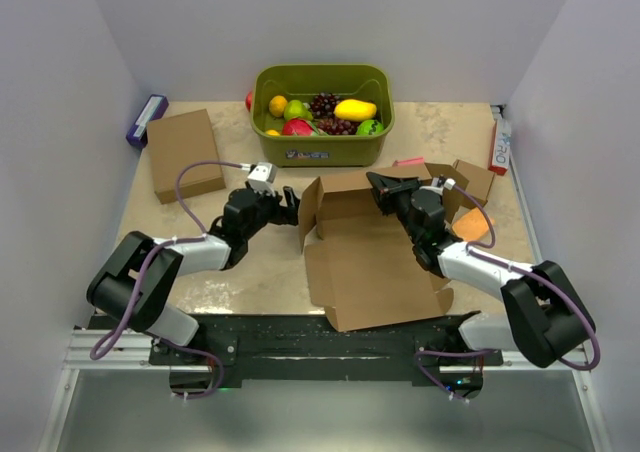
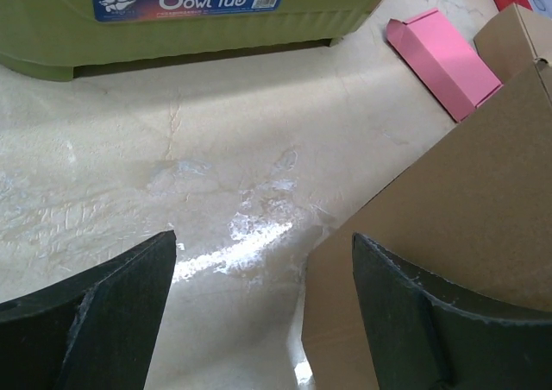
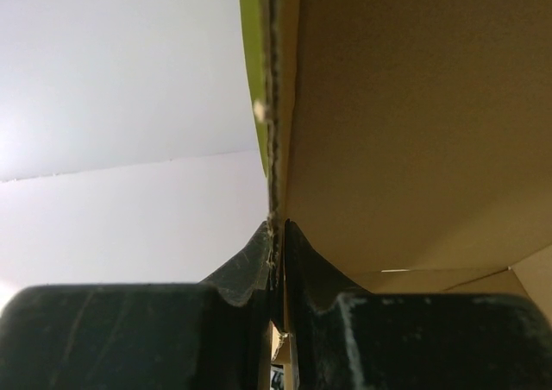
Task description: Fold the paper box
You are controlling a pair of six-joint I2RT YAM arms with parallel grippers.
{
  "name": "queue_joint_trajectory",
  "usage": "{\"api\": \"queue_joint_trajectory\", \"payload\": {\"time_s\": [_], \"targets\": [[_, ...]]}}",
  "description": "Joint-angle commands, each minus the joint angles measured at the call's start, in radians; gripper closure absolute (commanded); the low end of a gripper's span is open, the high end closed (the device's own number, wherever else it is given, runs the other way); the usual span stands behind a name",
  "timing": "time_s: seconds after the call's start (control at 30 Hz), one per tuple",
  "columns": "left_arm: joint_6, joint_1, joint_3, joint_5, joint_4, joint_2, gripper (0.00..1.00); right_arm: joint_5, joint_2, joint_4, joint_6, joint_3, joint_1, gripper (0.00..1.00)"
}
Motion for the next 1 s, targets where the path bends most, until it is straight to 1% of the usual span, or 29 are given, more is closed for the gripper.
{"api": "queue_joint_trajectory", "payload": {"time_s": [0.0, 0.2, 0.53, 0.8, 0.97], "targets": [[0.019, -0.014, 0.021, 0.014, 0.05, -0.032, 0.13, 0.038, -0.021, 0.014, 0.006, -0.016, 0.003, 0.89], [0.005, -0.034, 0.021, 0.059, 0.092, -0.015, 0.14, 0.04, -0.024, 0.011, 0.003, -0.014, 0.003, 0.89], [0.007, -0.065, 0.018, 0.077, 0.122, 0.027, 0.14, 0.041, -0.025, 0.005, 0.003, -0.013, 0.001, 0.89], [0.027, -0.115, -0.048, 0.07, 0.219, 0.036, 0.15, 0.058, -0.024, -0.013, -0.023, -0.016, 0.003, 0.89], [0.05, -0.161, -0.084, 0.062, 0.294, 0.039, 0.15, 0.066, -0.033, 0.024, -0.027, -0.069, 0.001, 0.89]]}}
